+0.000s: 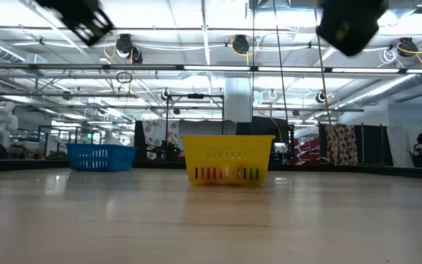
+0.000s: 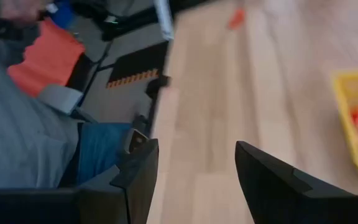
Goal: Sort produce into baskets
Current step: Put the red chili pepper into the green bin
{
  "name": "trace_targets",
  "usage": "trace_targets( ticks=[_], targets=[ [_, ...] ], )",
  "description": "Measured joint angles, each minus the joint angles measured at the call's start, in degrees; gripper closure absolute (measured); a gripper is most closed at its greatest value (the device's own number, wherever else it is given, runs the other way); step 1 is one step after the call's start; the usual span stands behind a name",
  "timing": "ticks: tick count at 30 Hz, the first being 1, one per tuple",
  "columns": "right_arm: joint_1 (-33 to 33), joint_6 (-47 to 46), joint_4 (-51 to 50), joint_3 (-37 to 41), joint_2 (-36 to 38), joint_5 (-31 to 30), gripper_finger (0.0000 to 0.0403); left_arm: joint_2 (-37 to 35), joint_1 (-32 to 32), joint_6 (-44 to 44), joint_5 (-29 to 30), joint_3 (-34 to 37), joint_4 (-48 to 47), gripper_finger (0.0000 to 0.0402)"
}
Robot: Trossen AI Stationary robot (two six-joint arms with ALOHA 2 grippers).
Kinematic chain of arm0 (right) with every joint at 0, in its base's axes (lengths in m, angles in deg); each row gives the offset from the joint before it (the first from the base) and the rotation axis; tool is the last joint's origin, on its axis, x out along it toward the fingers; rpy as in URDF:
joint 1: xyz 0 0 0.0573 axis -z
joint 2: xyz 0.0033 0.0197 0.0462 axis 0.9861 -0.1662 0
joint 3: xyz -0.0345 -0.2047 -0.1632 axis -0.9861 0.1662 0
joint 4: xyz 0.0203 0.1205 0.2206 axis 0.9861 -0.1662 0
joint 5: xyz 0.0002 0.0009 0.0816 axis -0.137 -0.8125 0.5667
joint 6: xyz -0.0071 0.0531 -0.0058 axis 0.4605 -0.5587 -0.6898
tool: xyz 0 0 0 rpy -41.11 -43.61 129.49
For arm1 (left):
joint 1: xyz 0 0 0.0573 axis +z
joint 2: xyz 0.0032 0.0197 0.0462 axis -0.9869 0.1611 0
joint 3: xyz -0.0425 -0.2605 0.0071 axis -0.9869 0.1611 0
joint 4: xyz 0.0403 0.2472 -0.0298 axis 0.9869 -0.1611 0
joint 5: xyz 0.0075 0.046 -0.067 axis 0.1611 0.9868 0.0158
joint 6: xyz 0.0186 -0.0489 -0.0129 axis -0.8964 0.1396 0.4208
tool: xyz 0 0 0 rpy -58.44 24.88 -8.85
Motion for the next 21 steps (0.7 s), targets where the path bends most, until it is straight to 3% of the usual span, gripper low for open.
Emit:
trace_targets(
  ticks=[5,9,14,21],
  targets=[
    [-4.16,7.63,11.97,0.00,-4.84,-1.96,0.0200,0.95,-20.34,9.46,13.06,2.04,-0.05,0.0304],
    [-5.29,10.89,20.56,0.00,-9.98,-2.04,0.0200,6.93,-30.66,13.82,15.89,2.73,-2.56,0.0304],
    [-5.31,11.11,22.24,-2.01,-15.14,-1.85,0.0200,13.95,-36.29,9.84,15.34,2.73,-5.43,0.0304],
    [-5.31,12.03,22.25,-4.74,-19.57,-1.81,0.0200,21.86,-37.73,9.57,11.40,2.69,-14.97,0.0304]
  ],
)
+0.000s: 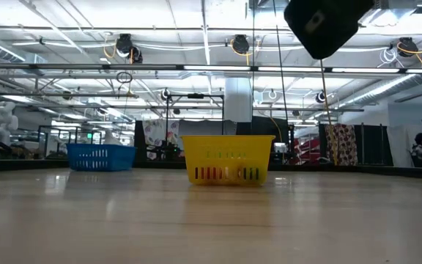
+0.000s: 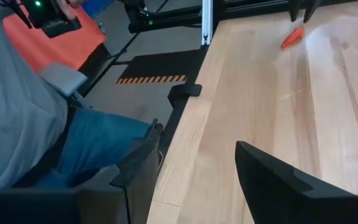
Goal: Sort produce into baskets
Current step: Put the red chili pepper into the green bin
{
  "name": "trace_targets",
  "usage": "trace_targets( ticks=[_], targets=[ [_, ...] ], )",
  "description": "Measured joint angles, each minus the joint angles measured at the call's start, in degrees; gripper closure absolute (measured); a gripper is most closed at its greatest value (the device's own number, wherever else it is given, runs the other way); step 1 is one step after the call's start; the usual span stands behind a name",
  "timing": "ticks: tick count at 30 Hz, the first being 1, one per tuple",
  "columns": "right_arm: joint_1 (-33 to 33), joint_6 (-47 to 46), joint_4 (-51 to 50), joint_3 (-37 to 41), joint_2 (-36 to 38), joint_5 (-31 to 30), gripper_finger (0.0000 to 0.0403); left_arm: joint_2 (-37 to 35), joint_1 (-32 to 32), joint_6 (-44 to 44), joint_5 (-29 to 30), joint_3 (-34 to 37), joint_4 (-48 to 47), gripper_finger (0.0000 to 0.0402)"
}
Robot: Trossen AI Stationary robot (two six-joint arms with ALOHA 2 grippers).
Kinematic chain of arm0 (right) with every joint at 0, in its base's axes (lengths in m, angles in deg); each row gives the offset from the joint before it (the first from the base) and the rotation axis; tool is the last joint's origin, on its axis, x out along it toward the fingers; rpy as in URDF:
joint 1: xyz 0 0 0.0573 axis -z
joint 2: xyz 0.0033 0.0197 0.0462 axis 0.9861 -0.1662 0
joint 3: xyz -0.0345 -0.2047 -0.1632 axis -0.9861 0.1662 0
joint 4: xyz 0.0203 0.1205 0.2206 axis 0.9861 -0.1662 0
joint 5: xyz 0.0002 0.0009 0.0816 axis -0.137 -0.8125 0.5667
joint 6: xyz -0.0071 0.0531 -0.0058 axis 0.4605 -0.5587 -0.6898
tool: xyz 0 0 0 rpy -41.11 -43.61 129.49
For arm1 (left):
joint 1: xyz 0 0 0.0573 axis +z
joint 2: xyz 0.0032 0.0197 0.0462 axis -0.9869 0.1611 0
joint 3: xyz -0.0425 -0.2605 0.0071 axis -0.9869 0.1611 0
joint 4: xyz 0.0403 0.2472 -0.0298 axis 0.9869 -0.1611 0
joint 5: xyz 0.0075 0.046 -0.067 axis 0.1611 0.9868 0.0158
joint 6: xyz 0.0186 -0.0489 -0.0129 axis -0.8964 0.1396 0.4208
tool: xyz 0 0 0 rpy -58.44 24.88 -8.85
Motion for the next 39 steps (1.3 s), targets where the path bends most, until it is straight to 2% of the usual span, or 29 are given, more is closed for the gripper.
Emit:
trace_targets(
  ticks=[9,33,39],
  targets=[
    [0.45,4.56,-0.11,-0.38,-0.50,0.23,0.0200,4.71,-0.04,1.25,-1.41,-0.04,5.84,0.0304],
    [1.29,5.93,-0.13,-0.38,-0.50,0.30,0.0200,11.37,-0.26,2.47,-1.59,-0.33,5.63,0.0305],
    [1.29,5.92,-0.13,-0.38,-0.50,0.30,0.0200,10.93,-0.26,2.58,-0.89,-0.27,5.65,0.0347]
  ],
)
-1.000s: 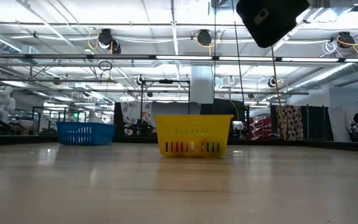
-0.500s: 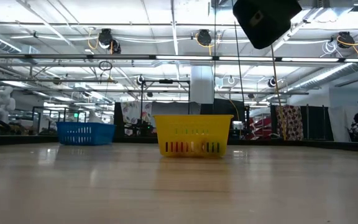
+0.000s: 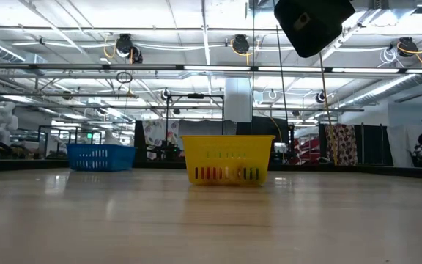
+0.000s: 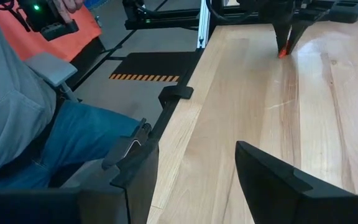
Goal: Sort produce into baskets
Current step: Put the red chili pepper into the green bin
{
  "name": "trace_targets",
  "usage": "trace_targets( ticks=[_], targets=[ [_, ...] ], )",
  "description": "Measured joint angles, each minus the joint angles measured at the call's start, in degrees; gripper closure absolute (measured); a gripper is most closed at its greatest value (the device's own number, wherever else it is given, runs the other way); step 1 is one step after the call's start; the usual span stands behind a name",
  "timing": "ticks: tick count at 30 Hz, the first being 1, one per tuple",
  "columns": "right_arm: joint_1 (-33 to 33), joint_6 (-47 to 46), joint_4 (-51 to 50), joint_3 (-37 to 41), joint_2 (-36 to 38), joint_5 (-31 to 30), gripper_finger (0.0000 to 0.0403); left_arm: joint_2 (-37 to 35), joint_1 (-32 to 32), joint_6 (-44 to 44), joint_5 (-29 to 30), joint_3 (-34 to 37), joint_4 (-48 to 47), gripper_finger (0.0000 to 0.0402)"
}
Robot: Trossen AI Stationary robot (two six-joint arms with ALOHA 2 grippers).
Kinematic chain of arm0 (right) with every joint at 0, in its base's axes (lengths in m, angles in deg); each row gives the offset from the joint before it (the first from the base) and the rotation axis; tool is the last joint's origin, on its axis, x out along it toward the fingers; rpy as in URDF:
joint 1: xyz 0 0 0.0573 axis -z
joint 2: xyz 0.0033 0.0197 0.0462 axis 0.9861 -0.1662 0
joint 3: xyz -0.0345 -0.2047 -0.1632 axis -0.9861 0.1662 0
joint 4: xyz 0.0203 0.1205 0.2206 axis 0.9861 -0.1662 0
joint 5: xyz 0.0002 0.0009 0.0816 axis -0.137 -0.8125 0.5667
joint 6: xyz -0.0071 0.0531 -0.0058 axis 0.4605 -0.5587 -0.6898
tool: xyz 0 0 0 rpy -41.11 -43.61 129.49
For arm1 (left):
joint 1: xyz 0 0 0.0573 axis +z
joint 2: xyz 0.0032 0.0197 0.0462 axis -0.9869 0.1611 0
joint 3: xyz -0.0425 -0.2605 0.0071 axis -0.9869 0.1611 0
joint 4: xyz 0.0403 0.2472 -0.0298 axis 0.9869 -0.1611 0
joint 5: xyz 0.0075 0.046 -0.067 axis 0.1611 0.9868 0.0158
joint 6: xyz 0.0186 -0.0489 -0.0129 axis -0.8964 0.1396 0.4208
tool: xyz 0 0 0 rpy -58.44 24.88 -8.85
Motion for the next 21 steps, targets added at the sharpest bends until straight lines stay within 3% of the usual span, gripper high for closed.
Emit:
trace_targets(
  ticks=[5,13,17,21],
  targets=[
    [0.00,-0.62,0.02,0.00,0.00,0.00,0.0200,0.12,2.40,-3.25,0.22,-1.02,-0.82,0.0379],
    [0.00,-0.64,-0.39,0.00,0.02,-0.02,0.0200,0.12,12.11,-23.61,12.87,-7.25,-6.67,0.0378],
    [0.00,-0.43,-2.15,0.00,0.02,-0.02,0.0200,0.10,19.19,-34.94,22.08,-10.94,-9.19,0.0378],
    [0.19,-0.03,-3.94,0.00,0.02,-0.02,0.0200,0.10,28.53,-48.86,27.25,-14.25,-7.58,0.0377]
  ],
)
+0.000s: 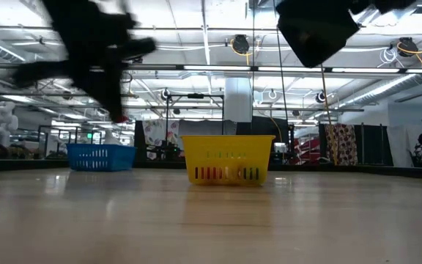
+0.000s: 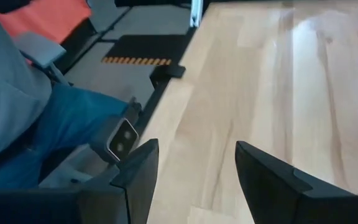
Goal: Sort produce into baskets
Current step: Put the red chili pepper into the green bin
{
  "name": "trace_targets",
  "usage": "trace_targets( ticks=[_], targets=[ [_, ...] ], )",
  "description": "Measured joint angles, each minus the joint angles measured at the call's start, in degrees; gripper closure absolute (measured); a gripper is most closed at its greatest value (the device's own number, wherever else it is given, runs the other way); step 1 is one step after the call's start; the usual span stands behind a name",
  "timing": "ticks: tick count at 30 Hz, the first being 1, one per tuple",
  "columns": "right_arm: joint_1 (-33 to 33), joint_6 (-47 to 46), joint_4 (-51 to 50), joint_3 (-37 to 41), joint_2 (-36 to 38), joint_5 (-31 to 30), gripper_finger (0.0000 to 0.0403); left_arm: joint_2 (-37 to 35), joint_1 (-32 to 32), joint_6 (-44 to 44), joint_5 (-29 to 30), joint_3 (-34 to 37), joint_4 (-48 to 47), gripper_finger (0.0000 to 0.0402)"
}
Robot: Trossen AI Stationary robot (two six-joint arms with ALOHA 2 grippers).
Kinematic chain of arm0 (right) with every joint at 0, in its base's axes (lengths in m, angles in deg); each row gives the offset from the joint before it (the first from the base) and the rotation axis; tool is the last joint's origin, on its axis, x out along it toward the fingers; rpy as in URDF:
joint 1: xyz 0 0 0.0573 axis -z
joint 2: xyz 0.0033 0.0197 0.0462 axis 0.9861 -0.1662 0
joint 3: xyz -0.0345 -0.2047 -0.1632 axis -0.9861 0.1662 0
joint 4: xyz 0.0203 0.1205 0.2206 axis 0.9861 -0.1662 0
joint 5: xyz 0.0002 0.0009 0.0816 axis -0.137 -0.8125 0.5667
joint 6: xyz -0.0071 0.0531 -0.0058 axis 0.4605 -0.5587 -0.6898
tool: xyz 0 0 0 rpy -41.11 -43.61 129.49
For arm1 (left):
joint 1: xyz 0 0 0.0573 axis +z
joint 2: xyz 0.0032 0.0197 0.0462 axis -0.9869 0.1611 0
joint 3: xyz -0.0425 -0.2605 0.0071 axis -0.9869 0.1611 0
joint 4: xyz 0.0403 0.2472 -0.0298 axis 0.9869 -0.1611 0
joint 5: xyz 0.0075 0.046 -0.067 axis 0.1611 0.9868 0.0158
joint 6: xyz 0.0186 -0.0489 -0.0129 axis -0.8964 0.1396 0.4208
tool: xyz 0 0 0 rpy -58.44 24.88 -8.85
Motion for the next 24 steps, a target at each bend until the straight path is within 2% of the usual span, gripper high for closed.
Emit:
trace_targets(
  ticks=[4,8,10,13,16,19,22,24],
  targets=[
    [0.62,0.02,-2.46,0.00,0.33,-0.10,0.0200,-0.04,11.77,-12.77,-0.21,-2.59,6.55,0.0377],
    [1.57,-0.44,-6.52,0.00,1.21,-1.43,0.0200,-0.04,24.29,-22.50,-8.77,-3.25,20.12,0.0377],
    [1.63,-0.44,-8.95,0.00,1.82,-3.68,0.0200,0.73,29.65,-24.64,-13.28,-3.27,27.82,0.0377],
    [1.63,-0.44,-12.86,0.00,2.70,-6.94,0.0200,2.60,36.45,-23.39,-17.63,-3.28,38.52,0.0377],
    [1.63,-1.00,-15.20,0.00,2.74,-7.82,0.0200,5.49,41.30,-15.09,-23.67,-3.32,47.84,0.0377],
    [1.63,-2.09,-16.84,0.00,2.75,-7.82,0.0200,9.30,44.01,2.95,-27.19,-3.46,56.13,0.0377],
    [1.63,-3.51,-18.37,0.01,2.75,-7.80,0.0200,12.21,45.78,23.65,-27.26,-5.74,56.43,0.0377],
    [1.61,-4.26,-18.69,0.02,2.75,-7.77,0.0200,13.51,46.75,34.16,-27.87,-8.21,53.91,0.0377]
  ],
)
